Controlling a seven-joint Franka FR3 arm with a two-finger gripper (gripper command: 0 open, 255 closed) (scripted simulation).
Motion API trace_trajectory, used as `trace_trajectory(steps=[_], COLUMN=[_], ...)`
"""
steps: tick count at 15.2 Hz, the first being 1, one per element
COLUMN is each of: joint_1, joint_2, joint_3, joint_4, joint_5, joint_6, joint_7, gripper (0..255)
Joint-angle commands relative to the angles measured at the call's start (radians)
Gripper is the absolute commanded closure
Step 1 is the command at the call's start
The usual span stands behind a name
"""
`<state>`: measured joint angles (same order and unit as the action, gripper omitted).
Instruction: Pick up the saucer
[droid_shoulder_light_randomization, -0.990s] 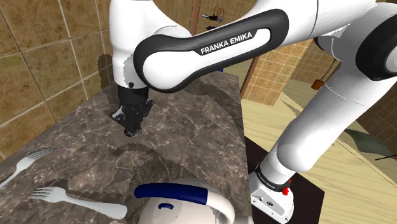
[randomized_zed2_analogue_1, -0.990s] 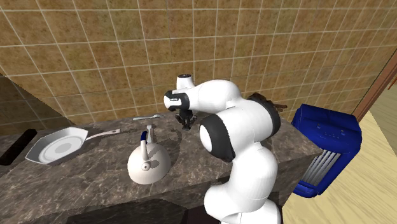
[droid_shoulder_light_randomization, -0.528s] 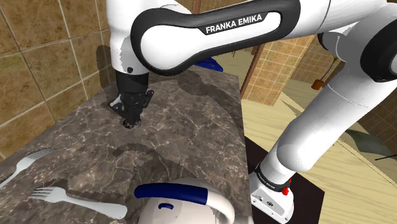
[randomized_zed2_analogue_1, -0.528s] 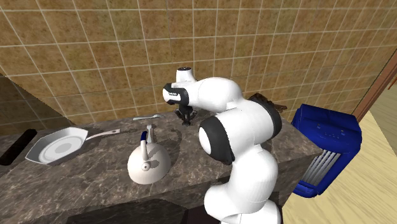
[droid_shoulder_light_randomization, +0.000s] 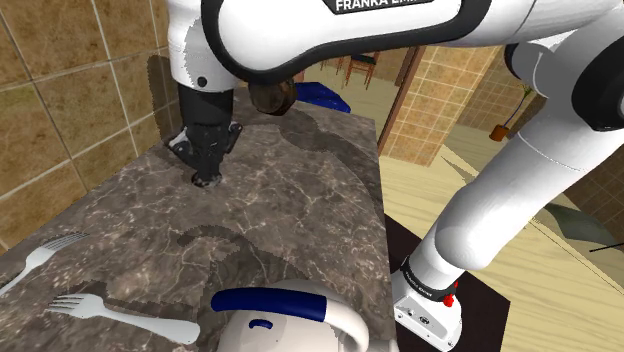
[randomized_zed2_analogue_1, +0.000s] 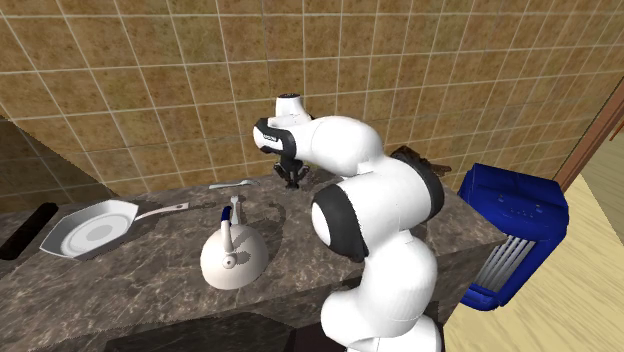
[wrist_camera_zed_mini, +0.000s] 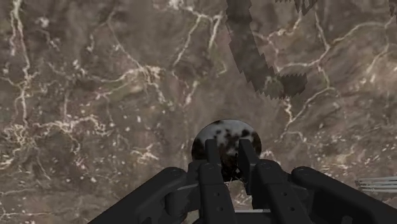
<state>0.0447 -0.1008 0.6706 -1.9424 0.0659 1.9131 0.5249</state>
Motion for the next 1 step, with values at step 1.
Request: trace_trajectory(steps=[1], joint_1=[0.0], joint_2=[0.0], joint_3=[0.0], joint_4=[0.01], joint_5=[0.0], joint_6=[-0.01], joint_7=[0.0], gripper=[255])
